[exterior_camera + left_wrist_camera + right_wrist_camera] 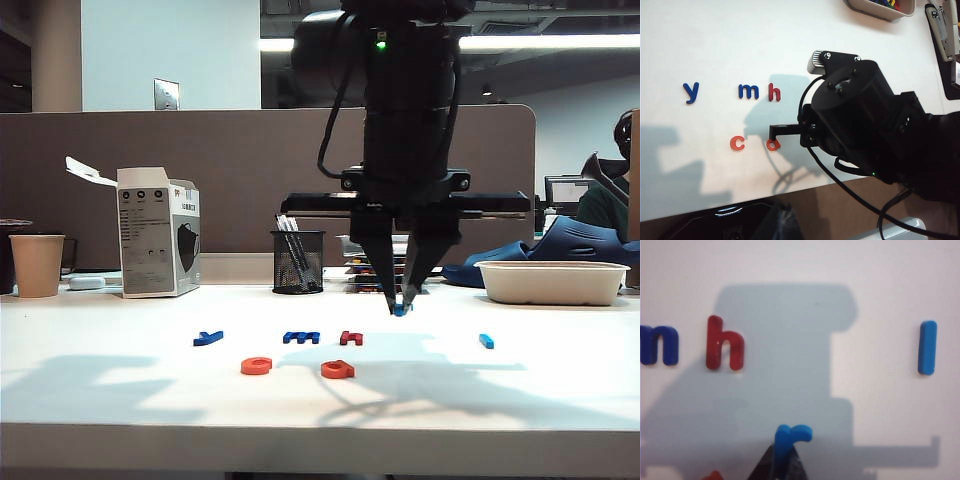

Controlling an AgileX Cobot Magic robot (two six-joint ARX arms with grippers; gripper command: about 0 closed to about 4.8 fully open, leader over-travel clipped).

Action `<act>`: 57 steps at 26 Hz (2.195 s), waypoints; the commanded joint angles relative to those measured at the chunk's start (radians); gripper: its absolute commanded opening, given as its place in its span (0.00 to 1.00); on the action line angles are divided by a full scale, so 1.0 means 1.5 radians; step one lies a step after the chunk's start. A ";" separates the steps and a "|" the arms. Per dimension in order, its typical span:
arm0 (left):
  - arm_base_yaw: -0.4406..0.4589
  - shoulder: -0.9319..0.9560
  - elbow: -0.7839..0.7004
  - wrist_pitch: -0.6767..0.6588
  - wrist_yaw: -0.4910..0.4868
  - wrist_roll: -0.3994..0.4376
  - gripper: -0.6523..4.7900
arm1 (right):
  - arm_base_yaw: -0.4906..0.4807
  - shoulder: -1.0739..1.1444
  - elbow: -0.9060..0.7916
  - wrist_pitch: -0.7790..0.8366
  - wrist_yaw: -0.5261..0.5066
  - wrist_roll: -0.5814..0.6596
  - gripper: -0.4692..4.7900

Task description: Select the appropriate letters from the row of letter magnets placed on the table to arrange into the word "car".

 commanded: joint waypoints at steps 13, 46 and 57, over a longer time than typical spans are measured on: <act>0.001 -0.002 0.002 0.004 -0.002 0.001 0.11 | 0.047 -0.005 -0.051 -0.026 0.003 0.044 0.08; 0.001 -0.002 0.002 0.004 -0.002 0.001 0.11 | 0.035 -0.004 -0.095 0.025 -0.037 0.006 0.08; 0.001 -0.002 0.002 0.004 -0.002 0.001 0.11 | 0.035 -0.004 -0.096 0.017 -0.037 0.006 0.16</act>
